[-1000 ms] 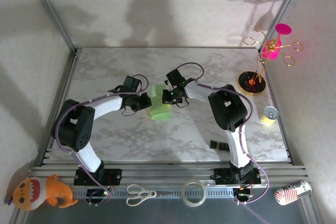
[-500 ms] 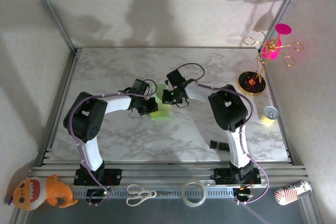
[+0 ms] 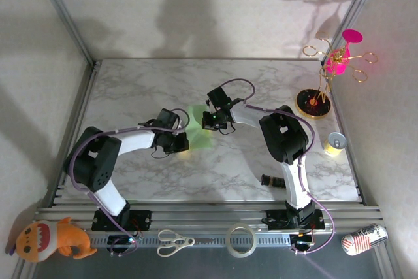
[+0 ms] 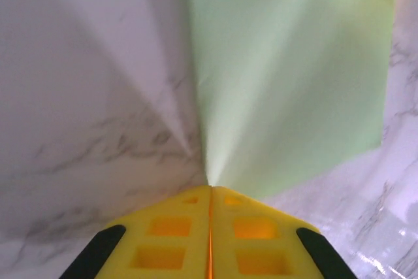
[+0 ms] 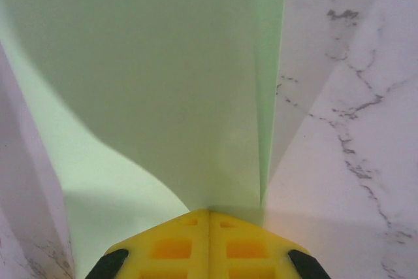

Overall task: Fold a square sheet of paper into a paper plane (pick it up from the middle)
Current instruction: First fold the square sheet of paper in half at the center of the table.

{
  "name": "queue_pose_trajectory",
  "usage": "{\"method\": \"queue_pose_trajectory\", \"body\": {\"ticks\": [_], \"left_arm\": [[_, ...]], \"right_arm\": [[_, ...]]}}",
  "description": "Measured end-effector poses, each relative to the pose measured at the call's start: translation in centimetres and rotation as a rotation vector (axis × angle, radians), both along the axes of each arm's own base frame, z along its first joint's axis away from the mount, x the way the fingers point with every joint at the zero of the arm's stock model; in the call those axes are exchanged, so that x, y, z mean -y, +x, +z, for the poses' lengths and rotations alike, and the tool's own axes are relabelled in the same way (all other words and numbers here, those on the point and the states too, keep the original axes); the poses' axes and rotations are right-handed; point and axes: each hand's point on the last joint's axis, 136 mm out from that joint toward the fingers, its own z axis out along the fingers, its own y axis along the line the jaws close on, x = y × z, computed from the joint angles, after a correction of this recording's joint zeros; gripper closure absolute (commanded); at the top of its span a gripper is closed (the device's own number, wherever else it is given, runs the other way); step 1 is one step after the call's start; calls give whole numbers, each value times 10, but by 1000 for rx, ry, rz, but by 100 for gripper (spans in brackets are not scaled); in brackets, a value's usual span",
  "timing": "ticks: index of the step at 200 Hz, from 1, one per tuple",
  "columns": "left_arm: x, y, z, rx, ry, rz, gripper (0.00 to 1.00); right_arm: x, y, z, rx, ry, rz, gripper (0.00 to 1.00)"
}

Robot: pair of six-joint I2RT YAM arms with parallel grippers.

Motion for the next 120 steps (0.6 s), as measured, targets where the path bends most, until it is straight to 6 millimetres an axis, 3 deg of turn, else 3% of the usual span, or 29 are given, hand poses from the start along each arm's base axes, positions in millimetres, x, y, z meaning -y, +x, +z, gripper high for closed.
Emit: {"method": "queue_pose_trajectory", "body": {"ticks": [37, 53, 94, 120], "left_arm": [[-14, -24, 3, -67, 60, 4, 92], [-14, -24, 11, -63, 58, 10, 91], [9, 29, 53, 86, -18, 46, 90], [22, 63, 52, 134, -46, 72, 89]], "right_arm": [[0, 0, -1, 0, 0, 0, 98], [0, 0, -1, 1, 1, 0, 98], [0, 0, -1, 2, 1, 0, 98], [0, 0, -1, 2, 1, 1, 98]]}}
